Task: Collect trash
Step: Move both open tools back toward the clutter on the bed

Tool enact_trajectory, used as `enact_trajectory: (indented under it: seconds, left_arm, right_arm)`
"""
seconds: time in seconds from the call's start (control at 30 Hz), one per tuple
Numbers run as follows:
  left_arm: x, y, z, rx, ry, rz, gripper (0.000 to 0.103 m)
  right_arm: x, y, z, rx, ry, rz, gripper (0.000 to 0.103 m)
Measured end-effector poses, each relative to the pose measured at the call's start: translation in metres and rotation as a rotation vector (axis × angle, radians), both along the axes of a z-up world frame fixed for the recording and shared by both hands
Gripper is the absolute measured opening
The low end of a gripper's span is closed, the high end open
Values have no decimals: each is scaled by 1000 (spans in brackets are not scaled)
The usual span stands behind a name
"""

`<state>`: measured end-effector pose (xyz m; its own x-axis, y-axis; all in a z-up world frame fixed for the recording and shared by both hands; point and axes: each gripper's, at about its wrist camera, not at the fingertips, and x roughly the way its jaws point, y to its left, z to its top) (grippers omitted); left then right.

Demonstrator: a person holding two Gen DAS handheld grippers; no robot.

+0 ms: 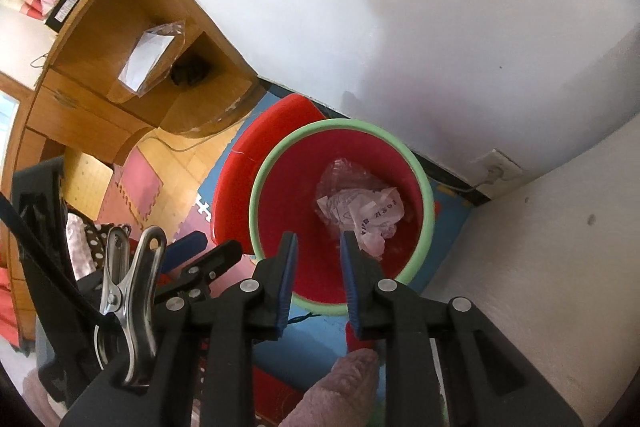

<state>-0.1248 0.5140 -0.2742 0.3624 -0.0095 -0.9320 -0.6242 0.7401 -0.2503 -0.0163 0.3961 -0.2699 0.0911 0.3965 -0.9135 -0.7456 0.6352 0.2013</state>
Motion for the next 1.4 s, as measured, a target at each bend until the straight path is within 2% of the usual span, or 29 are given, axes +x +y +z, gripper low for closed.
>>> enact_trajectory:
  seconds: [0.47, 0.73, 1.07, 1.4]
  left_arm:
    - [-14, -31, 58, 74, -36, -26, 43]
    - [-31, -58, 101, 134, -59, -25, 43]
    - [-45, -102, 154, 203, -67, -24, 43]
    - [-57, -156, 200, 260, -107, -67, 43]
  right_arm:
    - [-33, -50, 56, 85, -99, 1, 23]
    - [-57, -89, 92, 175, -138, 29, 23]
    - [-87, -163, 149, 300, -212, 40, 23]
    - [-111, -239, 187, 379, -290, 13, 23]
